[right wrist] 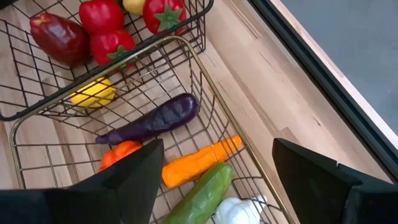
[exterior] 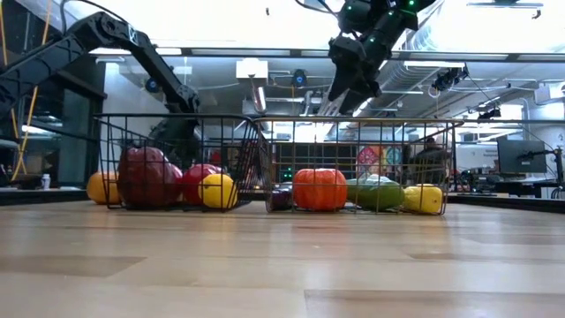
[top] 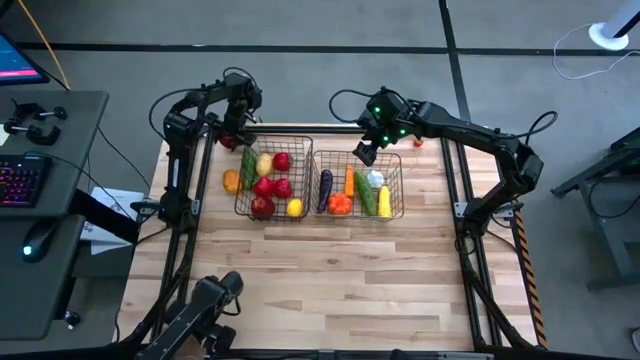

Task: Sort produce into baskets
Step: Put the apple into the left wire basket

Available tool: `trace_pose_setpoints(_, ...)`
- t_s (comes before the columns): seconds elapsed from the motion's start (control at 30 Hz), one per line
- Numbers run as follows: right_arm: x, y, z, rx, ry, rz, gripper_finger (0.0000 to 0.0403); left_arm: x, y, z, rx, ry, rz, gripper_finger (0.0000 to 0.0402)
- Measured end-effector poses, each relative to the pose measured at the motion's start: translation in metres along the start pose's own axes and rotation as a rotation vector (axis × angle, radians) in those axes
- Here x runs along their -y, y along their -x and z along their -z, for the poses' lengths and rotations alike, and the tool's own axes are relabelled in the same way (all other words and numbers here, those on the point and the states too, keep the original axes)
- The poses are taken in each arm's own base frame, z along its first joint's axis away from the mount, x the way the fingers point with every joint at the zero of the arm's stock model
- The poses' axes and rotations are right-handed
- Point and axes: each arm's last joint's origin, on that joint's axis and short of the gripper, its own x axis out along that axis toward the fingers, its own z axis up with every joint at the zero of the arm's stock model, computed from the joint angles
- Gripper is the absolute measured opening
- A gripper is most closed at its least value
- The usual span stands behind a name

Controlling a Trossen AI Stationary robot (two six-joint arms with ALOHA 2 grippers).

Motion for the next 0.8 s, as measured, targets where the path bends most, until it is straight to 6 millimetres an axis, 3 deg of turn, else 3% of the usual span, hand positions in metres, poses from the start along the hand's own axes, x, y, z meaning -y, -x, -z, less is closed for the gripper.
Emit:
trace_pose_setpoints(0.17,0.000,0.000,-0.001,0.015,0.005,-0.001,0.0293,-0.011,0.032,0.017,0.112,0.014,0.020,0.0268)
trace_pose_setpoints(0.47,0.000,0.000,-0.006,0.060,0.028,-0.002,0.0293,-0.041,0.123,0.062,0.547,0.170,0.112,0.0272)
trace_pose_setpoints(0.57,0.000,0.000,-0.006,0.059,0.028,-0.002,0.0293,-0.047,0.143,0.077,0.653,0.203,0.134,0.0272)
trace_pose_setpoints(0.7,0.000,0.000,-0.005,0.051,0.027,-0.002,0.0293,-0.040,0.163,0.103,0.751,0.163,0.246,0.0272)
trace_pose_setpoints(0.8,0.000,0.000,-0.005,0.049,0.026,-0.002,0.0293,-0.019,0.175,0.124,0.798,0.030,0.323,0.0272)
